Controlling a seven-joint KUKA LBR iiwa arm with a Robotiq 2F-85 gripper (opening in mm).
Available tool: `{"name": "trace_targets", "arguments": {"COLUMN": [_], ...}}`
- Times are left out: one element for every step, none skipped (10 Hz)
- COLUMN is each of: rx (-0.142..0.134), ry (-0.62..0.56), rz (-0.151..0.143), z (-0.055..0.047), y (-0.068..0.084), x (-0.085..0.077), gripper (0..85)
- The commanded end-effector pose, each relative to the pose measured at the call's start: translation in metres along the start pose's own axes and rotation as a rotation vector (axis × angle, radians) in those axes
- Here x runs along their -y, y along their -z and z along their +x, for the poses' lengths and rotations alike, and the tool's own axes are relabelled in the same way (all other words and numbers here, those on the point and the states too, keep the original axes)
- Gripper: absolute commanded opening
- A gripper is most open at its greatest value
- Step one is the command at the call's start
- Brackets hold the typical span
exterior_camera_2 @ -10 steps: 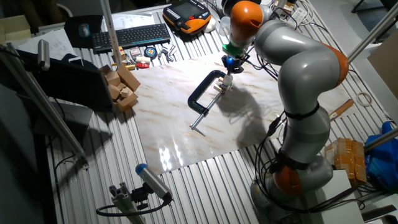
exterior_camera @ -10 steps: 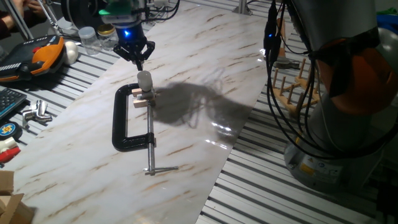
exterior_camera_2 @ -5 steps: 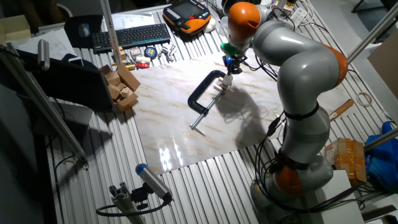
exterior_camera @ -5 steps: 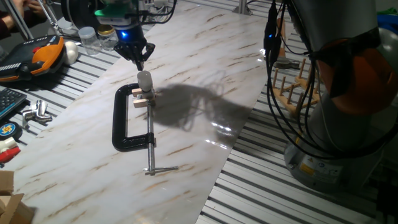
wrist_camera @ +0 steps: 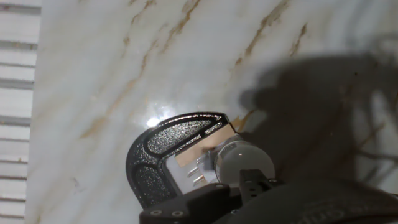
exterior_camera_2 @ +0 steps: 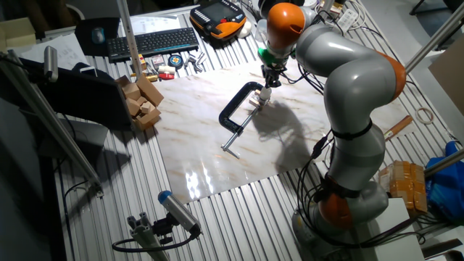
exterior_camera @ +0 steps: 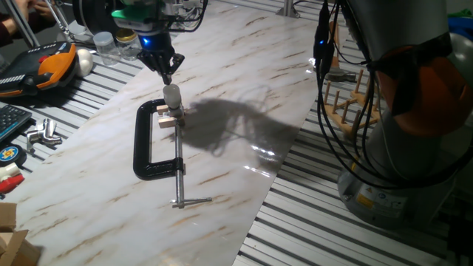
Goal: Take out the light bulb by rotating it
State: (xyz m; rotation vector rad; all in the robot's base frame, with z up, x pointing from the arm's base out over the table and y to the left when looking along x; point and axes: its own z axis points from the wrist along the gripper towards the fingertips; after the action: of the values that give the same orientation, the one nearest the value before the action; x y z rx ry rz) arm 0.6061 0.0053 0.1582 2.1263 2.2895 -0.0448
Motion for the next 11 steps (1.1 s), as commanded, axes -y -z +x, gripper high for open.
{"name": "trace_targets", "arguments": {"rx": [-0.011, -0.011, -0.011, -0.011, -0.011, -0.011, -0.011, -0.012, -0.012, -0.014, -0.016], "ry": [-1.281, -1.278, -1.277, -1.275, -1.274, -1.272, -1.272, -1.272, -1.272, -1.272, -1.271], "rz": [0.040, 0.042, 0.042, 0.042, 0.042, 0.042, 0.042, 0.040, 0.040, 0.040, 0.039], "z": [-0.0001, -0.0001, -0.0001, -0.0002, -0.0001, 0.0000, 0.0000, -0.0001, -0.0001, -0.0001, 0.0000], "y": [-0.0001, -0.0001, -0.0001, -0.0002, 0.0000, 0.0003, 0.0003, 0.0002, 0.0001, -0.0001, -0.0002], "x": [0.0001, 0.0002, 0.0005, 0.0006, 0.0007, 0.0008, 0.0009, 0.0008, 0.0009, 0.0010, 0.0011], "gripper": [0.0, 0.0, 0.0, 0.0, 0.0, 0.0, 0.0, 0.0, 0.0, 0.0, 0.0]}}
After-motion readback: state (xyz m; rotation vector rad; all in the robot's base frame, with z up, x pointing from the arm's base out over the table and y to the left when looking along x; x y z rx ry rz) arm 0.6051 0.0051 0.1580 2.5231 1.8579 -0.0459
